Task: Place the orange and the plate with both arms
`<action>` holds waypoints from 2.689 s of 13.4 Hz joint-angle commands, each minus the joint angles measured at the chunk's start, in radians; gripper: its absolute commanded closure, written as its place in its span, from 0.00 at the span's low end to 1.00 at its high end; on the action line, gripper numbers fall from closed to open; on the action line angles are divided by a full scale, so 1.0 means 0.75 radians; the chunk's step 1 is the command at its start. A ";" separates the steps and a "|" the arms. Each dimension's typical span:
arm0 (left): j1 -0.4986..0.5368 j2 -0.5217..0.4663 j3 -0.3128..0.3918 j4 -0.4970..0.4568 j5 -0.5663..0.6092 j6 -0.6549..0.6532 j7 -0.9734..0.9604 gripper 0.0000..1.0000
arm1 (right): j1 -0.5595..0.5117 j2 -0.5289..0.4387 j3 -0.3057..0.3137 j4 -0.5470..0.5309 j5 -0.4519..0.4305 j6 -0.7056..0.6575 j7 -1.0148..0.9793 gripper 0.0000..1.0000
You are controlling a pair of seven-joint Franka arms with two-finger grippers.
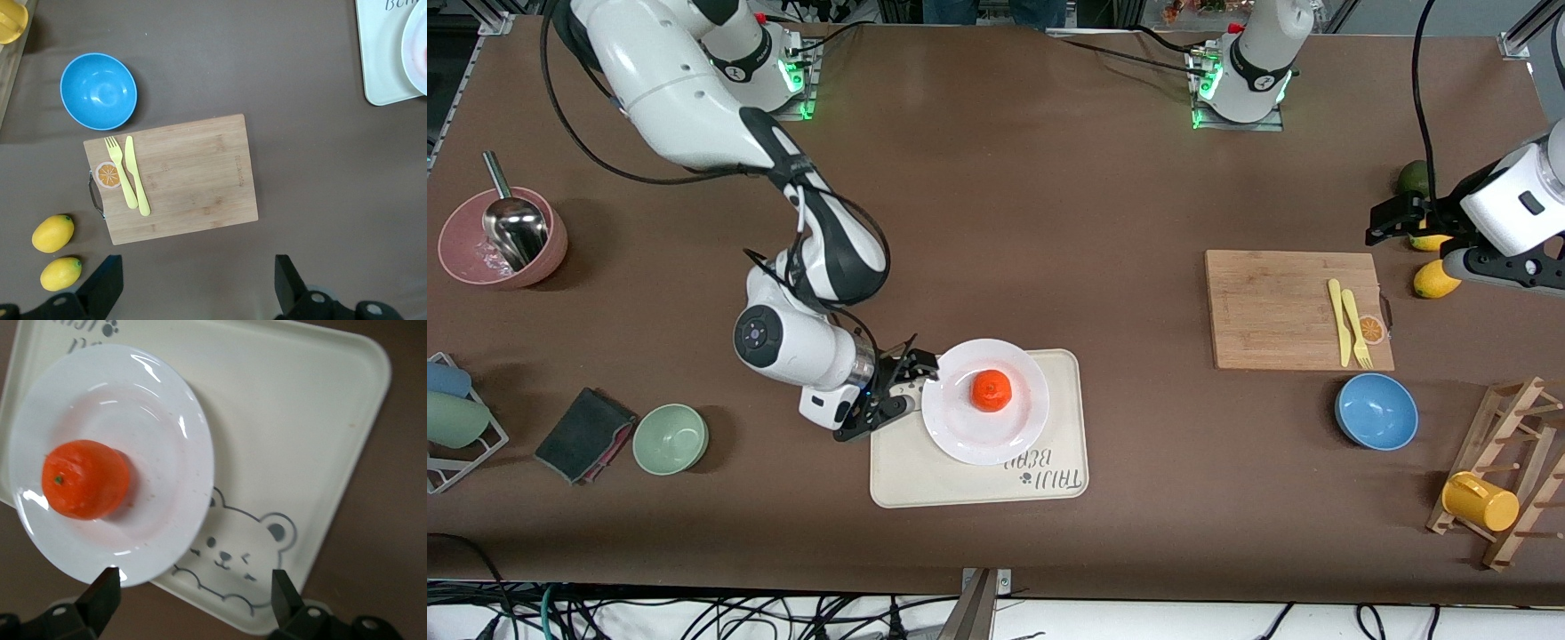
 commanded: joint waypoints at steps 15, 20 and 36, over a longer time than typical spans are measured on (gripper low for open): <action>-0.001 -0.003 -0.002 0.023 0.027 -0.033 0.047 0.00 | -0.136 -1.058 -0.328 -0.585 -0.087 -0.737 0.069 0.00; -0.001 -0.005 -0.002 0.025 0.027 -0.043 0.047 0.00 | -0.246 -1.179 -0.328 -0.688 -0.097 -0.582 0.059 0.00; 0.012 -0.005 0.004 0.023 0.025 -0.054 0.053 0.00 | -0.279 -1.130 -0.348 -0.538 -0.054 -0.762 0.097 0.00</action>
